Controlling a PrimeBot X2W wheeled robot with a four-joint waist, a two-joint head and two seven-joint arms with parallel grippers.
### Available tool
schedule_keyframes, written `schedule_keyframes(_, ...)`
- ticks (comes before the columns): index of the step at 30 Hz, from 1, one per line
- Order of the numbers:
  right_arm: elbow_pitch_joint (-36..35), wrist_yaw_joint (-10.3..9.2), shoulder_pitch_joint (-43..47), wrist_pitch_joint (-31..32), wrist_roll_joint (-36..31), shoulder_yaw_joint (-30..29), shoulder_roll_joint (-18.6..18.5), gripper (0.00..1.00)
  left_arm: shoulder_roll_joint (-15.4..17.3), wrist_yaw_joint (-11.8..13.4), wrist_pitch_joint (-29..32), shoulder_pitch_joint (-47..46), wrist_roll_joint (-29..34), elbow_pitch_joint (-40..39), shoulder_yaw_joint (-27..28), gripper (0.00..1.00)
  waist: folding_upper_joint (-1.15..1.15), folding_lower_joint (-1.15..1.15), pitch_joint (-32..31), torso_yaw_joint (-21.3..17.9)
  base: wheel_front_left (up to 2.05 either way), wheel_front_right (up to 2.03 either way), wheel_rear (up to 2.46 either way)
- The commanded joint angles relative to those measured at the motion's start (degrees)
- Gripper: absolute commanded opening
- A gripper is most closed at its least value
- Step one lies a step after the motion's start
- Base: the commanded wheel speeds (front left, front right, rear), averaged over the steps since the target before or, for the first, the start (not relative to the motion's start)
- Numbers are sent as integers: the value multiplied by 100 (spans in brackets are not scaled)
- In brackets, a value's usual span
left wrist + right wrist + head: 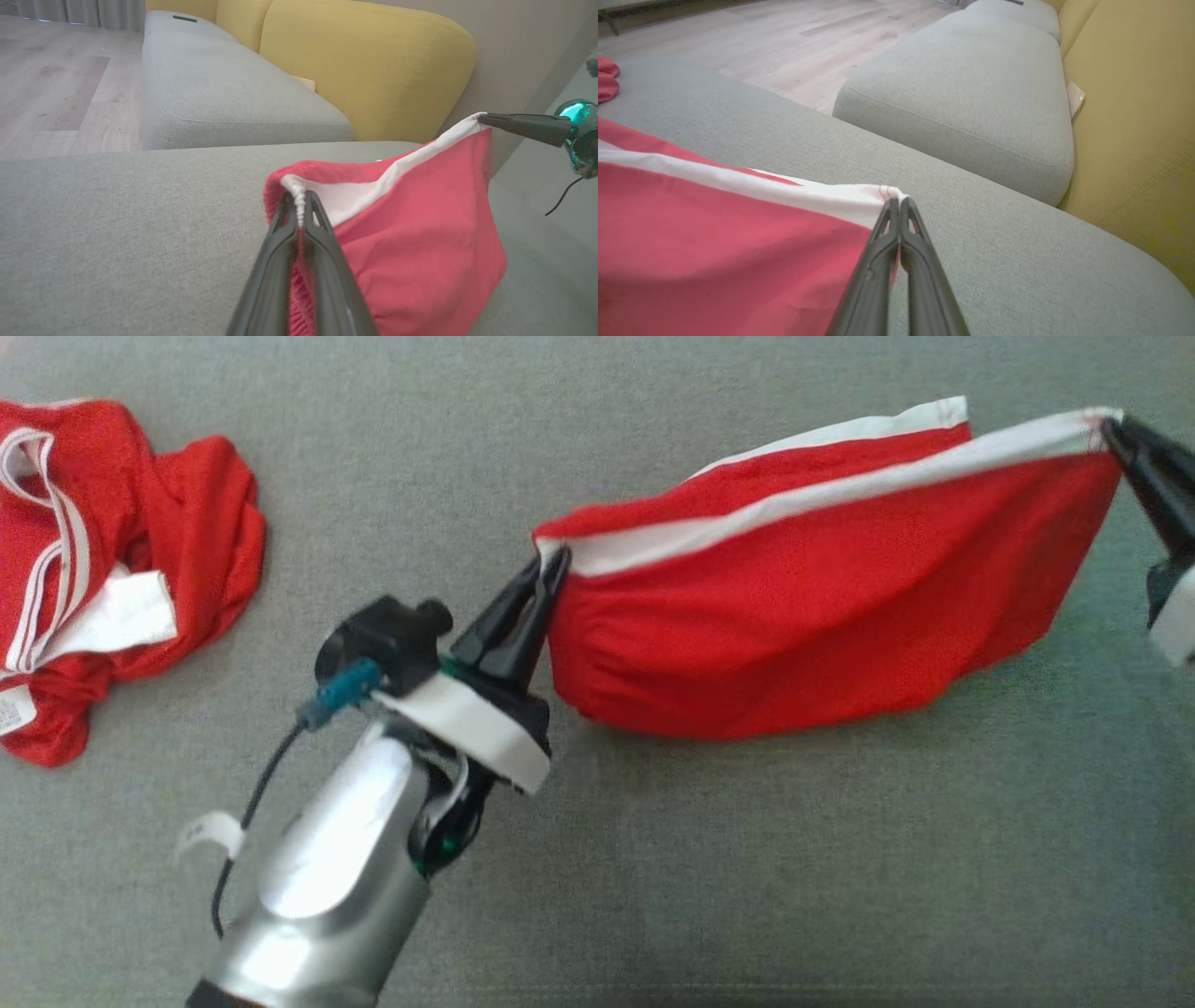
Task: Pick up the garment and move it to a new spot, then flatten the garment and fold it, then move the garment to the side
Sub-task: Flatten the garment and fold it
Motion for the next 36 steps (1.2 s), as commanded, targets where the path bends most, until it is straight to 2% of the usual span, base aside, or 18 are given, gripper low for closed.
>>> schedule_keyframes(1, 84, 37, -282, 28, 79, 190, -270, 0, 61, -33, -28, -335, -61, -65, 185, 0, 0, 0, 123, 66, 0, 0, 0)
schedule_keyframes(13, 1394, 37, -1831, -284, 628, 1563, -129, 0, -6, -34, -28, -1036, -44, 496, 172, 0, 0, 0, 542, 229, 0, 0, 0)
schedule_keyframes(20, 1767, 37, -2315, -627, 840, 2208, -25, 2, -75, -34, -28, -1170, 32, 684, 224, 0, 0, 0, 628, 277, 0, 0, 0)
schedule_keyframes(21, 1833, 37, -2377, -688, 879, 2299, 1, 25, -91, -34, -28, -1174, 30, 717, 225, 16, 0, 0, 631, 279, 0, 0, 0)
schedule_keyframes(22, 1899, 37, -2438, -777, 916, 2373, 28, 100, -107, -34, -28, -1176, 25, 750, 236, 49, 0, 0, 630, 278, 0, 0, 0)
schedule_keyframes(23, 1954, 37, -2484, -877, 964, 2444, 60, 100, -120, -34, -28, -1179, 36, 779, 247, 92, 0, 0, 622, 278, 0, 0, 0)
schedule_keyframes(24, 2016, 37, -2524, -987, 1013, 2499, 85, 100, -132, -34, -28, -1175, 53, 798, 270, 100, 0, 0, 608, 275, 0, 0, 0)
schedule_keyframes(28, 2249, 37, -2451, -1408, 1335, 2587, 140, 100, -181, 0, -28, -1011, 212, 673, 471, 100, 0, 0, 433, 265, 0, 0, 0)
schedule_keyframes(29, 2207, 37, -2162, -1447, 1650, 2700, 130, 100, -199, 201, -28, -672, 477, 303, 676, 100, 0, 0, 244, 227, 0, 0, 0)
schedule_keyframes(33, 2094, 37, -1724, -1248, 2041, 2783, 187, 100, -208, 620, -28, 83, 867, -421, 1082, 100, 0, 0, 53, 134, 0, 0, 0)
schedule_keyframes(36, 2087, 37, -1435, -1084, 2358, 2753, 269, 100, -227, 800, -28, 689, 1141, -889, 1199, 100, 0, 0, -51, 161, 0, 0, 0)
